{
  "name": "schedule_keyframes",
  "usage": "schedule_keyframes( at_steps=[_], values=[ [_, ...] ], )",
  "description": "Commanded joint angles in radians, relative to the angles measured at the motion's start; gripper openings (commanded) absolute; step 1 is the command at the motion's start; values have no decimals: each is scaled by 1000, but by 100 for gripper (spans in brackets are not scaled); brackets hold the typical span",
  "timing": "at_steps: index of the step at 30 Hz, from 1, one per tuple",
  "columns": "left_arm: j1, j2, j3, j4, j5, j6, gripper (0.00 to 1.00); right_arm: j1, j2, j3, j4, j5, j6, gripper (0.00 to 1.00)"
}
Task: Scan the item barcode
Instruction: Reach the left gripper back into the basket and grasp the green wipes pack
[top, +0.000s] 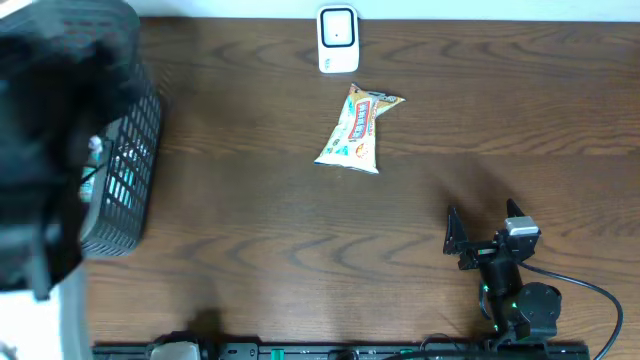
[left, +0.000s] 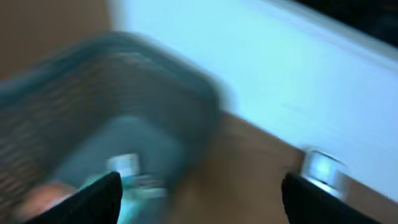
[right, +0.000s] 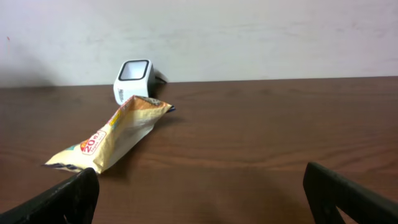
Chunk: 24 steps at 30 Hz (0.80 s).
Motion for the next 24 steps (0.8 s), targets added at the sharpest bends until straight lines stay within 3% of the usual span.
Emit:
schedule_keyframes(
  at_steps=[1, 8, 9, 12, 19, 24],
  values=[
    [231, -16, -3, -108, -43, 55, 80, -9, -4, -2, -4, 3, -16, 99],
    [270, 40, -39, -122, -62, 54, 81, -9, -4, -2, -4, 3, -16, 99],
    [270, 53, -39, -144, -62, 42, 95, -9, -4, -2, -4, 3, -16, 99],
    [270, 87, -39, -245, -61, -60, 99, -9, -4, -2, -4, 3, -16, 99],
    [270, 142, -39, -413, -61, -137, 98, -9, -4, -2, -4, 3, -16, 99],
    [269, 144, -39, -499, -61, -286, 98, -9, -4, -2, -4, 3, -16, 99]
  ],
)
